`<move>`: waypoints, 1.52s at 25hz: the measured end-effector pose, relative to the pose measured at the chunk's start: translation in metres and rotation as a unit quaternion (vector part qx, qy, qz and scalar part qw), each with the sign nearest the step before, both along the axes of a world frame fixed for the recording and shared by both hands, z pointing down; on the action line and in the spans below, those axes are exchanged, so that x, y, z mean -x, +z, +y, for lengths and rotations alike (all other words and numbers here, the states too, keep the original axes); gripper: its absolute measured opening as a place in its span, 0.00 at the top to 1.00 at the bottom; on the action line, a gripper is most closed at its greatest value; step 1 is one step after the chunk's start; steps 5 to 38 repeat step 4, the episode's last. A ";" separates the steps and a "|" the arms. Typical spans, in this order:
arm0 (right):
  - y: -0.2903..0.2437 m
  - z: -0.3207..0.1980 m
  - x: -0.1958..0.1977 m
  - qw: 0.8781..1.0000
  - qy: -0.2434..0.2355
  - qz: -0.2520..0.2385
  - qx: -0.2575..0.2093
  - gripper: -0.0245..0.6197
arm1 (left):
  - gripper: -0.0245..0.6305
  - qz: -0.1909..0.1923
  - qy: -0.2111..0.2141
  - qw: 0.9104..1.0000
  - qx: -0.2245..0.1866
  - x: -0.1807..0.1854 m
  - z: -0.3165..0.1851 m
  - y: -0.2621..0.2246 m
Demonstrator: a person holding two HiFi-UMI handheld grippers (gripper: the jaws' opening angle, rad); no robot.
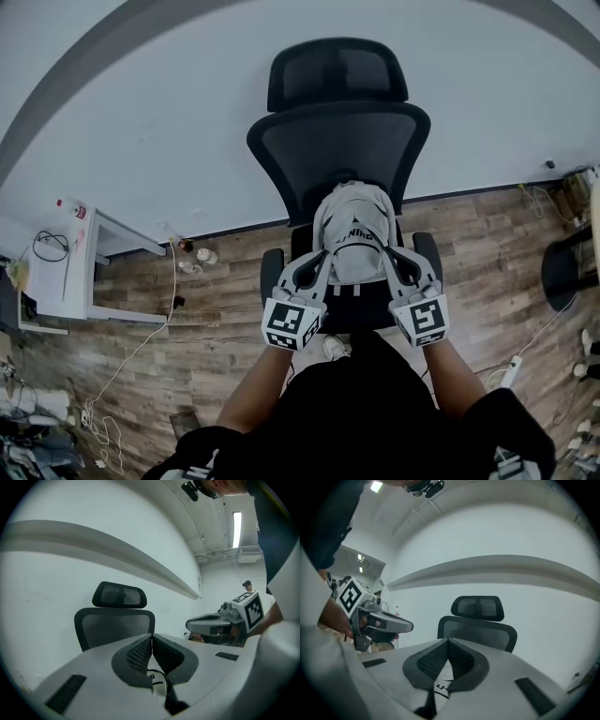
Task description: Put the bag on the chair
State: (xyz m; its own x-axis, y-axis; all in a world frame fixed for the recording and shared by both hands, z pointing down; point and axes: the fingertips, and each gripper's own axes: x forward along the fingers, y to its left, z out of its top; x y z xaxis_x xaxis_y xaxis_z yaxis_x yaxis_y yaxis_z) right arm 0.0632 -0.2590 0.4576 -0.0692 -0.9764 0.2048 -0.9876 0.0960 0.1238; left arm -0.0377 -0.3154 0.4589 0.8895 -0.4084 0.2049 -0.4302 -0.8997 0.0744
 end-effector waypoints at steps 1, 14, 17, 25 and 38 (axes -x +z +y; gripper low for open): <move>0.001 0.001 0.000 1.000 0.001 0.000 0.003 0.93 | 0.93 0.000 0.000 1.000 0.000 0.000 0.000 0.000; 0.003 0.001 -0.002 1.000 0.002 0.004 0.008 0.93 | 0.93 -0.001 -0.002 1.000 -0.001 0.001 -0.002 0.000; 0.003 0.001 -0.002 1.000 0.002 0.004 0.008 0.93 | 0.93 -0.001 -0.002 1.000 -0.001 0.001 -0.002 0.000; 0.003 0.001 -0.002 1.000 0.002 0.004 0.008 0.93 | 0.93 -0.001 -0.002 1.000 -0.001 0.001 -0.002 0.000; 0.003 0.001 -0.002 1.000 0.002 0.004 0.008 0.93 | 0.93 -0.001 -0.002 1.000 -0.001 0.001 -0.002 0.000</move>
